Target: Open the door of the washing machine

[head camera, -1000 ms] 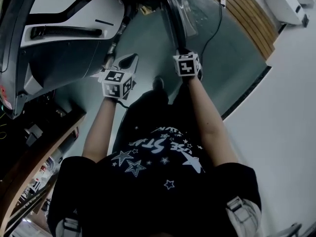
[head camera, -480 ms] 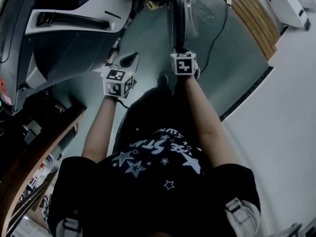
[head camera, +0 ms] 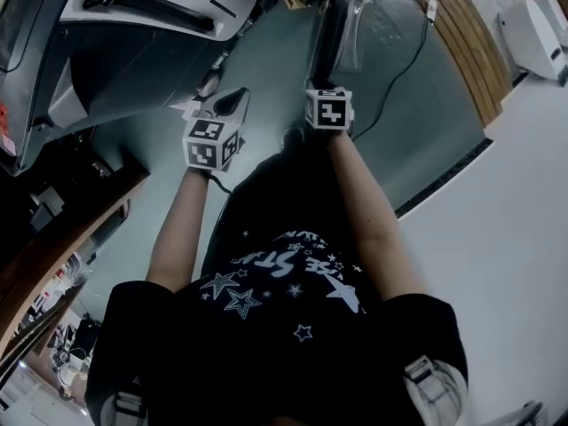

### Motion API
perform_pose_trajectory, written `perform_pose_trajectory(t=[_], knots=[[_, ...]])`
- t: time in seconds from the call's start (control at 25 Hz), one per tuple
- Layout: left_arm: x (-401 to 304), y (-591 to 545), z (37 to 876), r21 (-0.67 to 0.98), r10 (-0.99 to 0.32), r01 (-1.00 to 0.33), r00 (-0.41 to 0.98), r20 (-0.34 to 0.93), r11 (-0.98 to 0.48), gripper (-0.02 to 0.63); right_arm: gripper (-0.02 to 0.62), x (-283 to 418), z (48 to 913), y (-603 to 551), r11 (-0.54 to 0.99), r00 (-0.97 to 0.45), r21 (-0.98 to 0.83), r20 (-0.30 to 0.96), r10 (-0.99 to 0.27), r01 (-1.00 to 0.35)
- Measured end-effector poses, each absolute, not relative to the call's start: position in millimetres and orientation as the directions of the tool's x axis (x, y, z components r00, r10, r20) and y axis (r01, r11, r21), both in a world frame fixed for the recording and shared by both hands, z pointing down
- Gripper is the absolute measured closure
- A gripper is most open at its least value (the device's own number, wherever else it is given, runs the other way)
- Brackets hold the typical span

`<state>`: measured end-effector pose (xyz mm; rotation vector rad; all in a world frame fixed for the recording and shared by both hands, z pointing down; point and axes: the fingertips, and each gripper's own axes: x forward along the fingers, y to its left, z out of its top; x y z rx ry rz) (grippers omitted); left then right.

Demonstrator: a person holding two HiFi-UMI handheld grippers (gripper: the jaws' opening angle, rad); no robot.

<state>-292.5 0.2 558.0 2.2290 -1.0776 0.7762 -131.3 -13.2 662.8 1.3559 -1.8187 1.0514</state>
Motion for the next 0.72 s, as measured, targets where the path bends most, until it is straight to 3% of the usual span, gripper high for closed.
perform_pose_trajectory(t=[0.36,0.72], knots=[[-294.0,0.4,549.4,0.199,-0.530,-0.823,0.507,0.680,-0.532,0.595,0.503,-143.7,638.6,-12.3,0.255,-0.328,-0.230,0.824,-0.463,-0.939],[-236.4,-17.0,502.0,0.188,-0.550,-0.783,0.564,0.616,-0.592,0.595,0.516,-61.0,567.2,-11.7,0.240,-0.310,-0.203,0.733,-0.606,-0.949]])
